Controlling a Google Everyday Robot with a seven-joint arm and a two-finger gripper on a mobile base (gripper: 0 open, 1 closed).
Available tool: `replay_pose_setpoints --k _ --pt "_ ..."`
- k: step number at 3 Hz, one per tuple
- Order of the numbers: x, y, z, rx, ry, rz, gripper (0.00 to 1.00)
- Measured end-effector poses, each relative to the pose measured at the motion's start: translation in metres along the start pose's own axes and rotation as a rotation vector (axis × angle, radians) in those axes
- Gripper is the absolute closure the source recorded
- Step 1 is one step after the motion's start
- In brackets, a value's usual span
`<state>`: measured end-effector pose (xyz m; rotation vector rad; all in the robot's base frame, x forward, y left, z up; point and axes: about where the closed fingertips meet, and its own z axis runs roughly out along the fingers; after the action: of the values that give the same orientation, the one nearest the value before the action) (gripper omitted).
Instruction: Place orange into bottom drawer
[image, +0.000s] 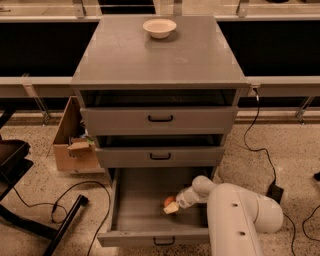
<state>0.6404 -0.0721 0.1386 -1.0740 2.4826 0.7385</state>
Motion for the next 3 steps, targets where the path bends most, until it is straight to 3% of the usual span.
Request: replay_pose_setpoints --k 1,2,3 --pt "0.000 0.000 0.000 0.000 0.000 0.000 0.00" --pt "0.000 0.000 0.000 0.000 0.000 0.000 0.00" --pt "0.006 0.007 -0.022 0.010 -0.021 0.004 0.00"
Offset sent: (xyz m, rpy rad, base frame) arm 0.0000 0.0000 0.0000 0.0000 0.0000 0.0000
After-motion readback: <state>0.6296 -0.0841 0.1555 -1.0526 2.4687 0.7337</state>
